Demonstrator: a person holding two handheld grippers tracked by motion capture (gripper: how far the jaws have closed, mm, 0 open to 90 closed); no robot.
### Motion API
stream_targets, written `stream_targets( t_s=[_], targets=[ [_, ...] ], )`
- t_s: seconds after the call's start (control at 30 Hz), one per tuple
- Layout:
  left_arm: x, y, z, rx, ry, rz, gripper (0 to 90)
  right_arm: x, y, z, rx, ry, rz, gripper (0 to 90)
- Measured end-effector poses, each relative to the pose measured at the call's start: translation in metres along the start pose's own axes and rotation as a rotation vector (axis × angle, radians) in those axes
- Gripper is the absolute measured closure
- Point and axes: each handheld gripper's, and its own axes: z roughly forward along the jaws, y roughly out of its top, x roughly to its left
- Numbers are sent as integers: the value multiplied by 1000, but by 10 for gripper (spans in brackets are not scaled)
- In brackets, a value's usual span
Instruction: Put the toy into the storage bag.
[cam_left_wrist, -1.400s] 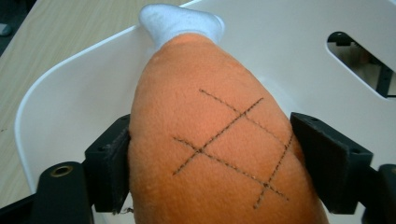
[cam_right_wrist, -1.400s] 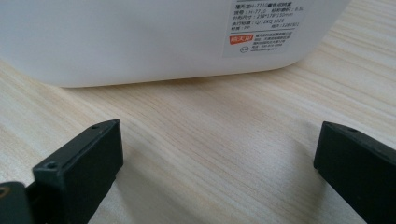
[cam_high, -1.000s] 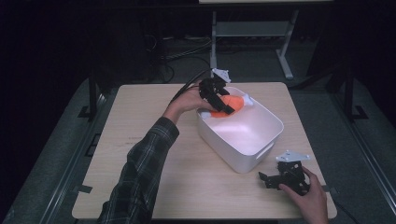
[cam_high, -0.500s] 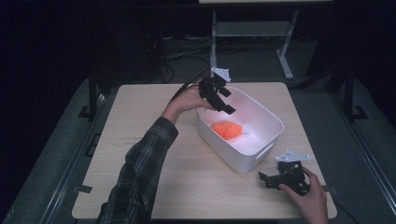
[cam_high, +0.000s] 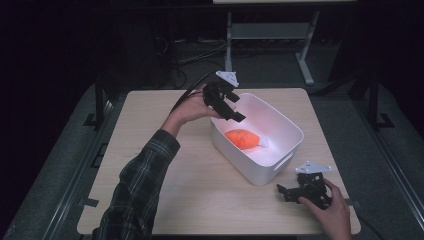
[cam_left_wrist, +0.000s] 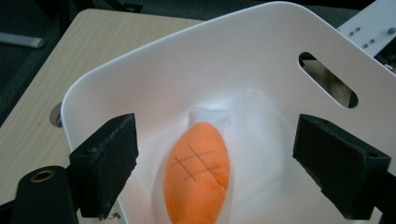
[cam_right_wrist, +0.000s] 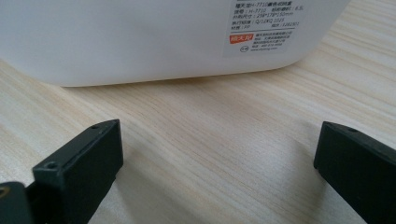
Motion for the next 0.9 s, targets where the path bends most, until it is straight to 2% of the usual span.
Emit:
stream_targets(
  t_s=[0.17,0.27,0.43,0.47,0.5,0.67,0.83,0.87,0.9],
  targets=[
    [-9,-12,-19,-30,41,-35,136,0,0,0,-2,1,-3,7],
    [-19,-22,-34,-42,81,-48,136,0,0,0,0,1,0,7],
    [-33,-38,-51,-24,131,-64,137,0,0,0,0,0,-3,7],
    [-33,-38,-51,-24,131,-64,137,0,0,0,0,1,-2,7],
    [-38,-44,-56,-26,153,-77,137,0,0,0,0,1,-2,7],
    [-48,-66,-68,-31,187,-120,140,0,0,0,0,1,-2,7],
    [-60,-87,-73,-16,221,-139,140,0,0,0,0,1,-2,7],
    [-65,-96,-73,-24,240,-159,142,0,0,0,0,1,-2,7],
    [-67,-100,-73,-23,241,-159,143,0,0,0,0,1,-2,7]
  ],
)
